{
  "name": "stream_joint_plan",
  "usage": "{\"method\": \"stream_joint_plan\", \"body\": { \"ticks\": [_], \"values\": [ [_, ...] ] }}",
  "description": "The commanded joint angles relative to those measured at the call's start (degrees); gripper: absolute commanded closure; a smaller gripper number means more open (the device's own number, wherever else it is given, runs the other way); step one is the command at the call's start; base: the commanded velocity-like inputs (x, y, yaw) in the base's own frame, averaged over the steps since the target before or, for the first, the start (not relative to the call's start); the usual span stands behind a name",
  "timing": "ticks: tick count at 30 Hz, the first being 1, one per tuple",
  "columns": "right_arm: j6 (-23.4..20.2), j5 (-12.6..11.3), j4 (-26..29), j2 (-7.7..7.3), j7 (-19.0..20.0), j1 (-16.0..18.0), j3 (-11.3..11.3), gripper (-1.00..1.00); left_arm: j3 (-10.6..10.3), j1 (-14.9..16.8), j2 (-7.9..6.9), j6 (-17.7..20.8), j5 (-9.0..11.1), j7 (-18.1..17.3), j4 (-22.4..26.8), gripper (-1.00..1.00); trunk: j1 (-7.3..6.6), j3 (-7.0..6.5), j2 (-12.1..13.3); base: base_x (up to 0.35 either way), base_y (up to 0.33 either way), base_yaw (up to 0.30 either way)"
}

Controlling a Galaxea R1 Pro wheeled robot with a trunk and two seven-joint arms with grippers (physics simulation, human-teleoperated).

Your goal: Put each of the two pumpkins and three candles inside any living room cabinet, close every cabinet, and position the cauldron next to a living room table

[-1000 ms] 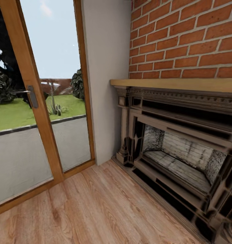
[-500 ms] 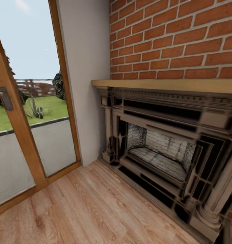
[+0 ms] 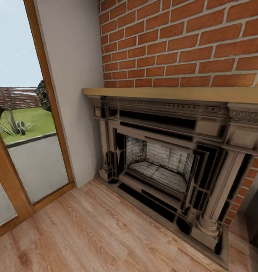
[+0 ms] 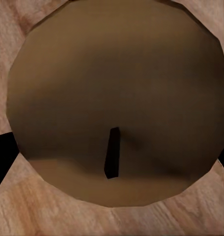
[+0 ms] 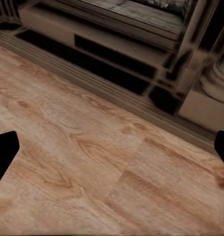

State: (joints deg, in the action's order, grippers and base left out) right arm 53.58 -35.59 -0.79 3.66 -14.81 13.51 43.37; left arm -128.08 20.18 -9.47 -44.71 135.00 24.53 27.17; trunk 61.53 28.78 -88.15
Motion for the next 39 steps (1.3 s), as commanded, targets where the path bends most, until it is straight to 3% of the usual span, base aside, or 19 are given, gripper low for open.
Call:
{"method": "stream_joint_plan", "body": {
  "ticks": [1, 11, 21, 39],
  "values": [
    [0.06, -0.11, -0.08, 0.03, -0.4, 0.04, 0.48, -1.0, -0.42, 0.12, 0.01, -0.22, 0.0, 0.43, 0.18, 1.0, 0.0, 0.11, -0.04, 0.0, 0.0, -0.255],
    [-3.47, -0.21, 0.17, 0.01, -0.08, 0.06, 0.33, -1.0, -0.43, 0.12, 0.11, -0.29, 0.0, 0.4, 0.22, 1.0, 0.0, 0.62, -0.04, 0.0, 0.0, -0.254],
    [-6.37, -0.6, 1.23, -0.24, 0.76, 0.08, -0.25, -1.0, -0.47, 0.06, 1.26, -0.52, 0.0, 0.35, 0.25, 1.0, 0.0, 0.94, -0.04, -0.013, -0.019, -0.263],
    [-6.35, -0.53, 1.23, -0.13, 0.83, 0.05, -0.21, -1.0, -0.49, 0.03, 1.49, -0.51, 0.0, 0.35, 0.25, 1.0, 0.0, 0.95, -0.04, -0.049, -0.307, -0.291]
  ]
}}
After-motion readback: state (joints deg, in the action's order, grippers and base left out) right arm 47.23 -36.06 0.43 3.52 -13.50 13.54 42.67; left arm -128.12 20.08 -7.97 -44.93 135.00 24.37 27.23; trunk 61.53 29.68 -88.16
